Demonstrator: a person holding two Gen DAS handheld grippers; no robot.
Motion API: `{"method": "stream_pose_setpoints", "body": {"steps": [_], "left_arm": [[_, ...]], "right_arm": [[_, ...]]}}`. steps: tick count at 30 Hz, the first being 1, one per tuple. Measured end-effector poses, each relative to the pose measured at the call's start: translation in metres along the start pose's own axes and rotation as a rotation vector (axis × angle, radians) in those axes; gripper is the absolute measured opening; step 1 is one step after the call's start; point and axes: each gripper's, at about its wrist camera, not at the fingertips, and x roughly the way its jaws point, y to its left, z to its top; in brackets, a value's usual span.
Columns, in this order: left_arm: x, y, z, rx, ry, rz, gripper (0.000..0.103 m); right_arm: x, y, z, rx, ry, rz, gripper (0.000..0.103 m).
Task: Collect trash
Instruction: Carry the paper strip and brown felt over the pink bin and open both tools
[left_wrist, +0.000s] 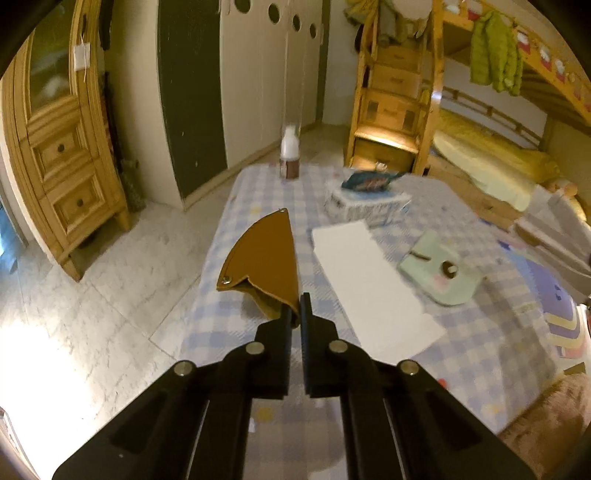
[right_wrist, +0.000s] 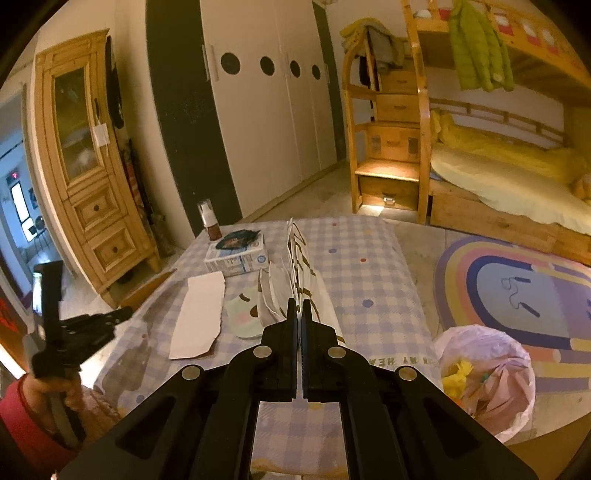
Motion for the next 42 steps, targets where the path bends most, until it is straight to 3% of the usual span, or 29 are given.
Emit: {"method": "stream_pose_setpoints", "body": {"steps": [5,12,21,30,38,42], "left_arm": [[-0.038,-0.027,0.008,0.057,-0.070,-0.066,0.002],[-0.053,-0.107,0.011,0.219,-0.120,-0.183,0.002],[-0.028,-0.222,0.006,0.393,-0.095,-0.382,0.002],[0.003,-0.302,0.003,0.497,-0.057,-0.502,0.002],[0.028,-0.343,0.005,0.523,-0.030,-0.575,0.003],[0.038,-0.357,0.001,0.539,-0.011,-0.611,0.003]], "right_arm": [[-0.015,-0.009,0.000,0.021,-0.021,-0.007,0.001],[-0.035,-0.036,-0.007,0.072,-0.030,-0.081,0.001],[-0.056,-0.092,-0.019,0.157,-0.038,-0.219,0.001],[-0.044,-0.168,-0.036,0.273,0.021,-0.347,0.001],[-0.027,-0.207,-0.044,0.305,0.041,-0.401,0.020],[-0.035,-0.215,-0.045,0.331,0.019,-0.421,0.024]]}}
